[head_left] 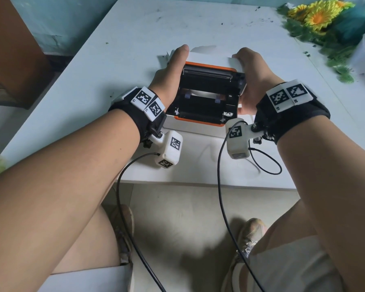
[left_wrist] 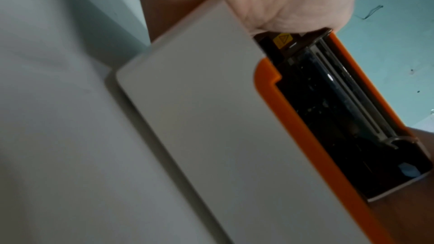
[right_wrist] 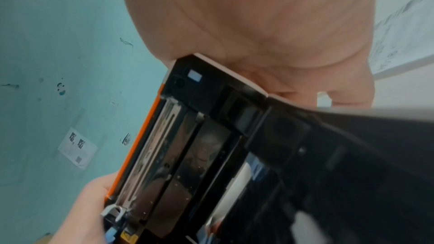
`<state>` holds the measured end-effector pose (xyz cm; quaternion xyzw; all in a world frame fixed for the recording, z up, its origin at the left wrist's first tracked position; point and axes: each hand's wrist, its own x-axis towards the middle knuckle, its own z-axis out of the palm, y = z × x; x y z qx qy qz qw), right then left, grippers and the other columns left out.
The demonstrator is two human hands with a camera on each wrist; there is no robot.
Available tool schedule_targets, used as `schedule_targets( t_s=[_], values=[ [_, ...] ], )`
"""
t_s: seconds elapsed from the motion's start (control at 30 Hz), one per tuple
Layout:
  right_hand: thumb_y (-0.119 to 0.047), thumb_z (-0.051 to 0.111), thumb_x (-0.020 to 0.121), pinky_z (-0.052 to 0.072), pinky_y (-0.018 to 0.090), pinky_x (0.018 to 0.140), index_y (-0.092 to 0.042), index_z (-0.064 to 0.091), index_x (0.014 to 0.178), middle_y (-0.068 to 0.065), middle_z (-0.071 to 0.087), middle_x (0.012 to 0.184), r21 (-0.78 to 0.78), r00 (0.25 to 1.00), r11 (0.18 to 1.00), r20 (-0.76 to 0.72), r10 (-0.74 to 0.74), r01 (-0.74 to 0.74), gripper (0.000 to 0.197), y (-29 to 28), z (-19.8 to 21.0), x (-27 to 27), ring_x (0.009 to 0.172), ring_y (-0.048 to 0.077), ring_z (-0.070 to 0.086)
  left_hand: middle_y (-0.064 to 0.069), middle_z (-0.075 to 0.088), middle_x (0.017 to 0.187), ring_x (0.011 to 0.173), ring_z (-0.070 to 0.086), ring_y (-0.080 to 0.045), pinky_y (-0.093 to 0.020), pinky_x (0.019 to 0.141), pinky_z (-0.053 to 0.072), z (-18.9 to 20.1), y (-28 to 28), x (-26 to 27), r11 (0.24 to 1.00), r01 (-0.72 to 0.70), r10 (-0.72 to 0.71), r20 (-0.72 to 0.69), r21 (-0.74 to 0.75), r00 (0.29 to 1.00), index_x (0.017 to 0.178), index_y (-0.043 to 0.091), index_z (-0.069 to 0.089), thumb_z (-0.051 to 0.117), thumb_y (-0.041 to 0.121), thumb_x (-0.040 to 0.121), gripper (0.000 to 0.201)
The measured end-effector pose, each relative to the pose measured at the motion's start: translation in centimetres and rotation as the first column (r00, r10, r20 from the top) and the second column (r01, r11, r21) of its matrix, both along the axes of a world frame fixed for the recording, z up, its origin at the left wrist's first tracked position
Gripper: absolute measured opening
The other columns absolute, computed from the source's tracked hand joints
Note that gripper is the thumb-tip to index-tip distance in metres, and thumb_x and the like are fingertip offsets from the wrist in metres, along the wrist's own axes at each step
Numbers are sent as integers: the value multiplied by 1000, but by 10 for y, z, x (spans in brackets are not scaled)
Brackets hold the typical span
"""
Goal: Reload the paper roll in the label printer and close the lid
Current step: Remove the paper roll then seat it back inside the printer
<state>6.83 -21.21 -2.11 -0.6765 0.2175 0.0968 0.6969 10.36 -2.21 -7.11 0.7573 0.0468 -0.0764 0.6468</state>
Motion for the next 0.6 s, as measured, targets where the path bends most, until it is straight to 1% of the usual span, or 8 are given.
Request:
schedule_targets(
  t_s=[0.07, 0.17, 0.27, 0.37, 0.43, 0.5, 0.57, 0.6],
  values=[
    [-43, 54, 93, 57, 58, 102, -23, 63, 92, 3, 70, 100, -19, 1000, 1000, -6, 7, -7, 22, 0, 1, -1, 111, 29, 80, -5, 83, 108, 105, 78, -27, -48, 105, 59, 1, -1, -1, 1000, -2, 2, 14, -1, 1000, 115, 20, 80, 50, 97, 59, 99],
    [-43, 56, 88, 55, 64, 102, -22, 67, 98, 4, 74, 103, 3, 1000, 1000, -14, 19, -19, 25, -1, 2, -1, 122, 36, 77, -10, 81, 99, 99, 78, -33, -53, 103, 61, -2, -1, 0, 1000, -2, 2, 15, -15, 1000, 109, 19, 81, 50, 98, 60, 98],
    [-41, 57, 87, 54, 63, 103, -22, 69, 95, 4, 73, 99, 14, 1000, 1000, -4, 14, -14, 24, -1, 2, -3, 116, 32, 80, -9, 81, 99, 102, 78, -35, -55, 104, 60, -3, -1, 1, 1000, -13, 13, -5, -13, 1000, 111, 19, 81, 50, 99, 58, 101],
    [-39, 54, 90, 57, 63, 100, -22, 68, 101, 5, 73, 105, 13, 1000, 1000, 16, 19, -19, 25, 1, 4, -5, 120, 33, 78, -11, 83, 110, 104, 79, -32, -53, 102, 61, 0, -2, -3, 1000, -24, 24, -4, -5, 1000, 113, 20, 81, 49, 99, 57, 102],
    [-41, 54, 90, 56, 64, 101, -22, 70, 101, 6, 81, 115, -7, 1000, 1000, 10, 24, -24, 27, 1, 4, -6, 119, 33, 79, -9, 83, 107, 100, 79, -28, -48, 100, 62, 4, -3, -8, 999, -34, 34, 4, 9, 999, 112, 20, 81, 46, 97, 58, 101],
    [-45, 56, 88, 56, 62, 103, -23, 72, 99, 5, 85, 122, -45, 1000, 999, -14, 10, -10, 29, 1, 4, -7, 117, 34, 80, -6, 80, 102, 97, 76, -24, -44, 97, 61, 8, -4, -12, 999, -31, 31, 14, 23, 999, 118, 17, 79, 45, 95, 71, 97],
    [-44, 56, 91, 60, 56, 99, -23, 70, 92, 2, 85, 99, -83, 1000, 997, -13, -8, 7, 25, 1, 6, -7, 114, 32, 81, -2, 72, 102, 99, 73, -21, -34, 91, 58, 9, -4, -11, 999, -40, 40, 16, 33, 999, 125, 16, 75, 43, 85, 91, 84],
    [-42, 55, 94, 63, 51, 94, -23, 68, 89, 0, 81, 86, -90, 1000, 996, -11, -17, 16, 23, 1, 6, -8, 109, 30, 82, 1, 72, 103, 100, 73, -19, -30, 89, 56, 10, -4, -12, 998, -43, 43, 14, 41, 999, 123, 17, 75, 42, 84, 94, 80]
  ],
)
